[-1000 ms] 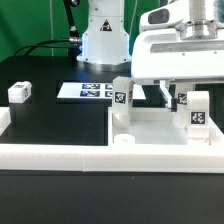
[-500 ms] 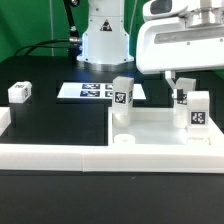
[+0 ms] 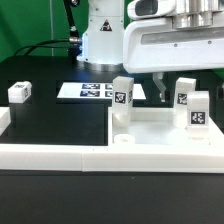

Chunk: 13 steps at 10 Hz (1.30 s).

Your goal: Assemble square table

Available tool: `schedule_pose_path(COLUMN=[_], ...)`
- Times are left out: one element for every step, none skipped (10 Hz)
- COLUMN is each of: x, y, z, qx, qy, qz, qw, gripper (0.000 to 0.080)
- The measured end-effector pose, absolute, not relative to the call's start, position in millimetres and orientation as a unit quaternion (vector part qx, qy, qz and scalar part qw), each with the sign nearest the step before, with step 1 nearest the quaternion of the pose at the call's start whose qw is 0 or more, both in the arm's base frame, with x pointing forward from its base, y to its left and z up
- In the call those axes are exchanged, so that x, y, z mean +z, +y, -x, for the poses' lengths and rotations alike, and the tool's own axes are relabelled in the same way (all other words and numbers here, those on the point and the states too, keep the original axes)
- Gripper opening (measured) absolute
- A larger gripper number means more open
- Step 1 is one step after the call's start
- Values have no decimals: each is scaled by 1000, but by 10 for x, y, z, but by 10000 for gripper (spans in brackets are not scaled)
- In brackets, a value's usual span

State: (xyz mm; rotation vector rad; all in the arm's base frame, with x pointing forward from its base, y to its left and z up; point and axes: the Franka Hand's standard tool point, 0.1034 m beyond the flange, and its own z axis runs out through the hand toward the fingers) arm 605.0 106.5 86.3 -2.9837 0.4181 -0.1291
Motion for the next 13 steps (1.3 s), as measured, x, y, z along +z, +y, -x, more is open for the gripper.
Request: schedule_pose_path(x=[875, 908, 924, 907, 906, 889, 874, 840, 796, 807, 804, 804, 804], y=[1031, 975, 940, 946, 960, 980, 980, 988, 992, 982, 978, 974, 976], z=[-6052, -6101, -6305, -6312, -6316, -6311, -6310, -6306, -6276, -6288, -6288, -6289, -6289], qx=[-12, 46, 36, 37, 37, 37, 34, 28, 26, 26, 26, 26, 27], qy=[136, 135, 136, 140, 146, 150, 151, 155, 156, 156, 165, 165, 191], qz=[989, 989, 989, 989, 988, 988, 987, 987, 987, 987, 986, 985, 981], qw=[63, 46, 33, 31, 29, 29, 30, 30, 30, 29, 29, 29, 29], gripper=[649, 649, 649, 649, 649, 649, 649, 649, 649, 649, 649, 547, 547])
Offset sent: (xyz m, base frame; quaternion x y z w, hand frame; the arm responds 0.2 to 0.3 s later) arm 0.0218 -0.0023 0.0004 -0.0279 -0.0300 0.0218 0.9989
